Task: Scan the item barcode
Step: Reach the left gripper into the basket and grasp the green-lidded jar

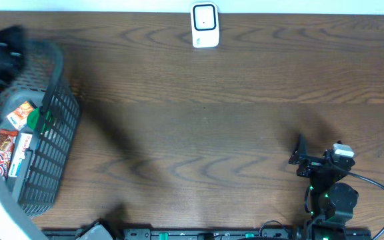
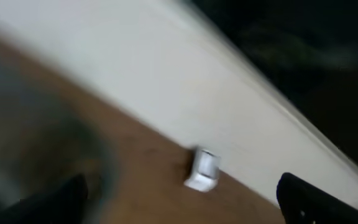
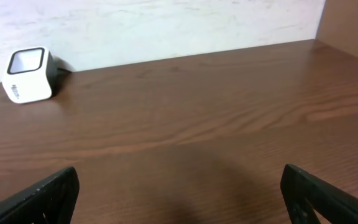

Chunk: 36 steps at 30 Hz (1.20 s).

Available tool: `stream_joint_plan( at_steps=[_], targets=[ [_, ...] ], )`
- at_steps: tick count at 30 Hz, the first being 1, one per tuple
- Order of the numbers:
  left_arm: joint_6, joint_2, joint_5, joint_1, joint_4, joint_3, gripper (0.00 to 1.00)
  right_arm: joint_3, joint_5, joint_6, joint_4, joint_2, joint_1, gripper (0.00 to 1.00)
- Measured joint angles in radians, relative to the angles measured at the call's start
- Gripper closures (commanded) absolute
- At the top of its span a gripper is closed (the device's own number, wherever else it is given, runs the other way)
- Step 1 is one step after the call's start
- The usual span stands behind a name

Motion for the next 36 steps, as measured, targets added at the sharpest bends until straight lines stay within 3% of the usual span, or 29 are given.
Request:
stream_joint_plan(
  at_steps=[3, 9, 22, 36],
  targets=[
    [-0.034, 0.096, -0.138, 0.086, -0.089, -0.001, 0.03, 0.000, 0.000, 0.000, 0.000, 0.000, 0.000, 0.01],
    [-0.047, 0.204, -0.404, 0.094, -0.151, -0.003, 0.03, 0.000, 0.000, 0.000, 0.000, 0.000, 0.000, 0.01],
    [0.018, 0.484, -0.612, -0.064, -0.252, -0.003, 0.03, 0.000, 0.000, 0.000, 0.000, 0.000, 0.000, 0.01],
    [0.025, 0.587, -0.748, -0.109, -0.280, -0.003, 0.03, 0.000, 0.000, 0.000, 0.000, 0.000, 0.000, 0.01]
  ],
)
